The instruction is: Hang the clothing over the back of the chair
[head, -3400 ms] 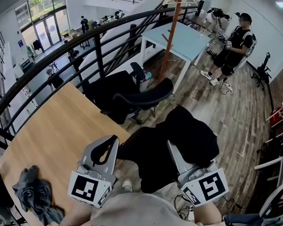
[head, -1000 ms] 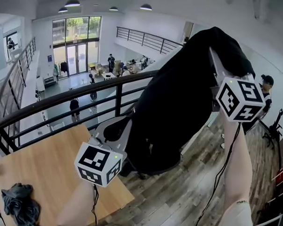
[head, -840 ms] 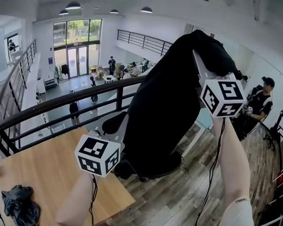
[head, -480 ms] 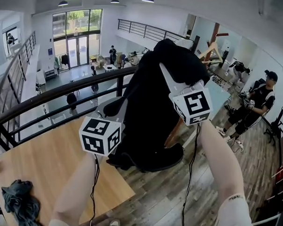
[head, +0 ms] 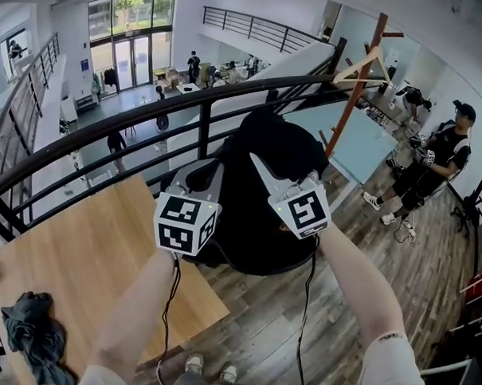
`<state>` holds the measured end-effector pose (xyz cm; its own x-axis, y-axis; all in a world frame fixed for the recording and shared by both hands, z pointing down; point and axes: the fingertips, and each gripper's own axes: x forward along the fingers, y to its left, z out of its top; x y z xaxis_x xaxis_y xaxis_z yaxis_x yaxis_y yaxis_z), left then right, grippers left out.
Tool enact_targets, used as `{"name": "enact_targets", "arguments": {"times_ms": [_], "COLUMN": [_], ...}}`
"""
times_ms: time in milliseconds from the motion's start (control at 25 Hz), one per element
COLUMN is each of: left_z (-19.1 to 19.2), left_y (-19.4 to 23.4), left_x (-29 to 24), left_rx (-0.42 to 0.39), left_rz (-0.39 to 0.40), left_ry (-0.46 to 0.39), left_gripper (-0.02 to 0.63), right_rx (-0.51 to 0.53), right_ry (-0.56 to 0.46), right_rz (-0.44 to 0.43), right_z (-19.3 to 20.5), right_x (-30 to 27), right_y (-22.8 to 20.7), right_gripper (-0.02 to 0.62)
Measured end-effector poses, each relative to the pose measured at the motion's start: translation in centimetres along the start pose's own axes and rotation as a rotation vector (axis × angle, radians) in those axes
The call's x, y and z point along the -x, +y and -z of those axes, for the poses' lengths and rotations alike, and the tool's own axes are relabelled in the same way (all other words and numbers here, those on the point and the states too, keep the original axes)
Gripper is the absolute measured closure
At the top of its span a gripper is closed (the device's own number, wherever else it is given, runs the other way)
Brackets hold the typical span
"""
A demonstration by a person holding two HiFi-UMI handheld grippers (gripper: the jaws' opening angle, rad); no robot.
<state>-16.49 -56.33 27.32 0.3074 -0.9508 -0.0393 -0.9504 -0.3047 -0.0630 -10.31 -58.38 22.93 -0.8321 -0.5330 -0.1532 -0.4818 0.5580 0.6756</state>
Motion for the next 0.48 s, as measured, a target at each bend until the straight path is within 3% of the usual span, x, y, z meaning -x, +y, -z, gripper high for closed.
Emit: {"name": "enact_targets", "arguments": {"times_ms": [240,480], "left_z": [4.3,5.5], "left_y": [-1.3,-3.0], "left_x": [1.3,5.3], "left_rx": [0.015,0.041], "left_rz": [0.032,0.048], "left_ry": [0.11,0.1], "left_gripper": [0.604,0.604], "right_rx": [-0.01,0.001], "right_ry": [0.018,0.007], "right_rz": [-0.083,-0.122], "right_z": [1.4,-0.3], "right_x": [2.9,7.5], "right_y": [5.3,8.6], "right_gripper": [0.503,0.505]}}
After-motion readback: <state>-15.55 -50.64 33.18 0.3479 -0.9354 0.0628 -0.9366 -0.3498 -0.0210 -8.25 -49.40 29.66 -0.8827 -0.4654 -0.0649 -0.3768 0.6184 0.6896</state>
